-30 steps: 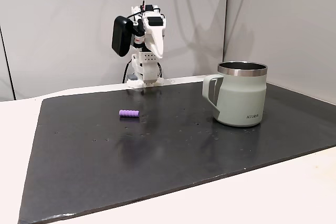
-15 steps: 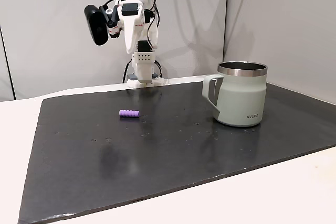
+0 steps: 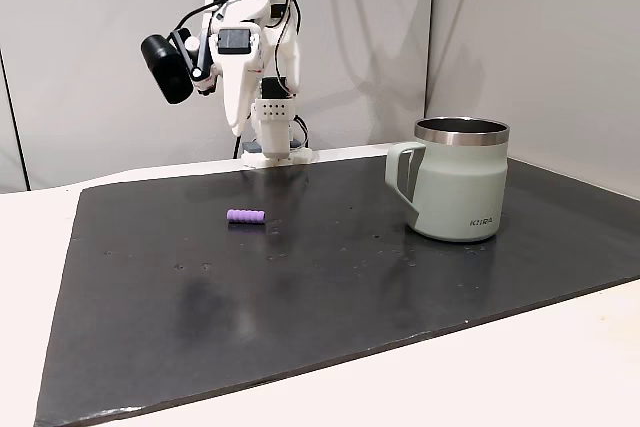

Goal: Grasp a pengrip and put it in the cup.

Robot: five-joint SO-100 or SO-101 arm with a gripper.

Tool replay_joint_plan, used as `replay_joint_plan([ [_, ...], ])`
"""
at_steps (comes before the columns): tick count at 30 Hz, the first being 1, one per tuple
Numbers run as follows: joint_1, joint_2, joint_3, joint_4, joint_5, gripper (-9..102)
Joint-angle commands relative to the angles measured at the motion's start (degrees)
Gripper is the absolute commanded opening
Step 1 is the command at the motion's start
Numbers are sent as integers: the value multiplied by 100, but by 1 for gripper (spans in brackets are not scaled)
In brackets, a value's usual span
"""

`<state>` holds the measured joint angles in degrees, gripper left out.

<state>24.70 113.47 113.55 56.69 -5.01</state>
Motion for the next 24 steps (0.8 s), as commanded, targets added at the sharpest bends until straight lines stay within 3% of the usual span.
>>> replay_joint_plan([
  [1, -132, -237, -431, 114, 0, 16],
  [24, -299, -1951, -1160, 290, -18, 19],
])
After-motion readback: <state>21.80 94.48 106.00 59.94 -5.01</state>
